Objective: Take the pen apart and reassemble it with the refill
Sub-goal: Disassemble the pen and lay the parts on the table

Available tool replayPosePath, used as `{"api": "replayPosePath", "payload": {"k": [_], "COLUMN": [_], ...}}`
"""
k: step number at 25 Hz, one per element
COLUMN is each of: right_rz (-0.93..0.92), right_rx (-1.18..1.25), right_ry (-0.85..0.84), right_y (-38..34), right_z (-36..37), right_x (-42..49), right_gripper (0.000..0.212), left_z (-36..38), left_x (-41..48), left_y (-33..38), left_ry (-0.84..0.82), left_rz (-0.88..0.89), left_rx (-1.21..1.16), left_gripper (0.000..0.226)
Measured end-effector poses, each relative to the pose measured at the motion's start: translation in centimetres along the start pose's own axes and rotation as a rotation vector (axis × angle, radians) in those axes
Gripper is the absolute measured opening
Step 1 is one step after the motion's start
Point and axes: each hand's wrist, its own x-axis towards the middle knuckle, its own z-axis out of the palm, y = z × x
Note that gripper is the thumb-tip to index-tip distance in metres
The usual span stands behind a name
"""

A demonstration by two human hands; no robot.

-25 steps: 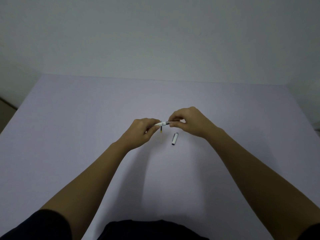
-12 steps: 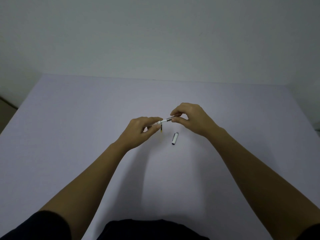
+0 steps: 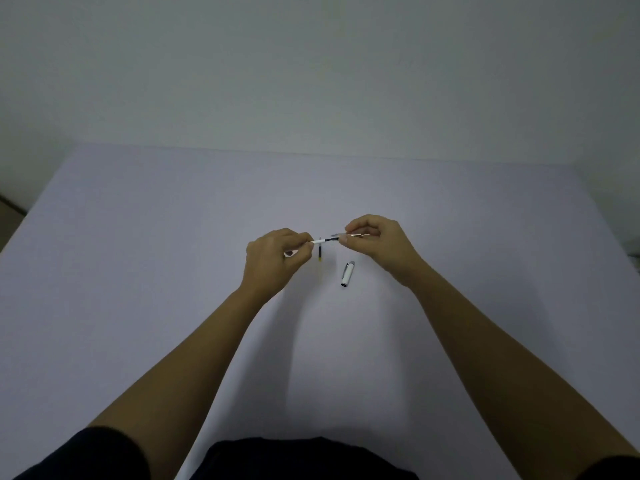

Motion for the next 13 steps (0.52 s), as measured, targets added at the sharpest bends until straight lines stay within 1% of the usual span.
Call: {"api": "replayPosePath", "payload": {"k": [2, 3, 4, 5, 6, 8, 9, 10, 11, 13], "right_rz": [0.131, 0.194, 0.254, 0.311, 0.363, 0.427, 0.434, 0.439, 0.448, 0.472], "right_rx": [0.301, 0.371, 0.359, 0.248, 0.058, -0.355, -0.487, -0.558, -0.580, -0.549], "right_ry": [0.094, 0.144, 0.176, 0.186, 0.170, 0.131, 0.124, 0.126, 0.137, 0.184], "right_y": [1.4, 2.2, 3.0, 4.0, 5.2, 7.3, 8.0, 8.7, 9.3, 10.1], "right_z": [-0.1, -0.4, -0.7, -1.1, -1.4, -1.7, -1.7, -1.6, -1.3, -0.7], "right_x": [0.2, 0.4, 0.5, 0.5, 0.6, 0.7, 0.7, 0.9, 1.2, 1.8], "right_gripper": [0.013, 0.012, 0.009, 0.011, 0.015, 0.013, 0.012, 0.011, 0.012, 0.019], "left_z": [0.2, 0.2, 0.2, 0.2, 0.2, 0.3, 0.4, 0.5, 0.6, 0.8], "left_x": [0.0, 0.0, 0.0, 0.0, 0.1, 0.3, 0.4, 0.5, 0.6, 0.8], "left_y": [-0.5, -0.8, -1.1, -1.3, -1.4, -1.6, -1.5, -1.5, -1.6, -1.9], "left_ry": [-0.009, -0.024, -0.037, -0.045, -0.050, -0.058, -0.061, -0.063, -0.064, -0.066], "left_rz": [-0.065, -0.088, -0.107, -0.123, -0.135, -0.150, -0.157, -0.167, -0.179, -0.201], "left_rx": [0.009, 0.013, 0.008, -0.002, -0.013, -0.037, -0.050, -0.064, -0.076, -0.092], "left_gripper": [0.020, 0.021, 0.022, 0.022, 0.022, 0.021, 0.021, 0.021, 0.021, 0.021]}}
